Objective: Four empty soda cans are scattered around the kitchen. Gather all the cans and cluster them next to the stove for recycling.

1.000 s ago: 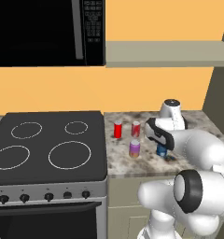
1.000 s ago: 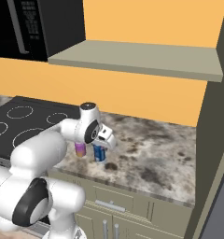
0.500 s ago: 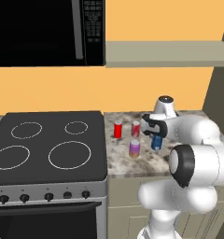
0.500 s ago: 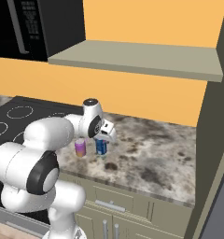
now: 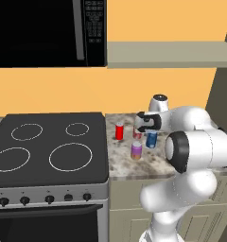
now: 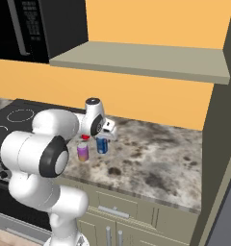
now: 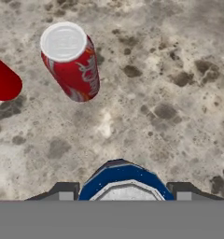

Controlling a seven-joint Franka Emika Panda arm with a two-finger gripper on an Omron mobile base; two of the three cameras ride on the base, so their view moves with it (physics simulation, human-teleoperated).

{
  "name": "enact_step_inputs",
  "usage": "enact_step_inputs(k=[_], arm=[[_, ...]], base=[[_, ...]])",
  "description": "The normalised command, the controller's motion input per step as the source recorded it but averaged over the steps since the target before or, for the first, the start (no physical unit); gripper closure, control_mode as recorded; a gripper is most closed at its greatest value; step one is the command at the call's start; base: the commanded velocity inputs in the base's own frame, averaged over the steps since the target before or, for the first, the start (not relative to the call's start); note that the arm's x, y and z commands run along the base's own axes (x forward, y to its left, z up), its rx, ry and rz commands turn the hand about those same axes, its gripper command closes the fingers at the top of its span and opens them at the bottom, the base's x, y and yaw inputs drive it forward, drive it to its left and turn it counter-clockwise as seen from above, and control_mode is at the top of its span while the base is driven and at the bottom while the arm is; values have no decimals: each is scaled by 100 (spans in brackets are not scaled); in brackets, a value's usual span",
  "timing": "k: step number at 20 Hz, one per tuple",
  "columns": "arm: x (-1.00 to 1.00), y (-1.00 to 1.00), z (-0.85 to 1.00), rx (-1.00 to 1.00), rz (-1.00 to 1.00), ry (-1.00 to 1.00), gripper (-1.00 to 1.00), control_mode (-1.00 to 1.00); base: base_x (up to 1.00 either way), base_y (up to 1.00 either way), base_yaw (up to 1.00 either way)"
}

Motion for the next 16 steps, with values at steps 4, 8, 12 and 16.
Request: enact_step_inputs(k=[4, 8, 12, 16], arm=[[10, 18, -20, 0, 1, -6, 100, -100], [12, 19, -25, 0, 0, -9, 100, -100], [10, 15, -28, 0, 0, -9, 100, -100], [17, 6, -18, 0, 0, -7, 100, -100]], base=[[0, 0, 0], [0, 0, 0], [0, 0, 0], [0, 0, 0]])
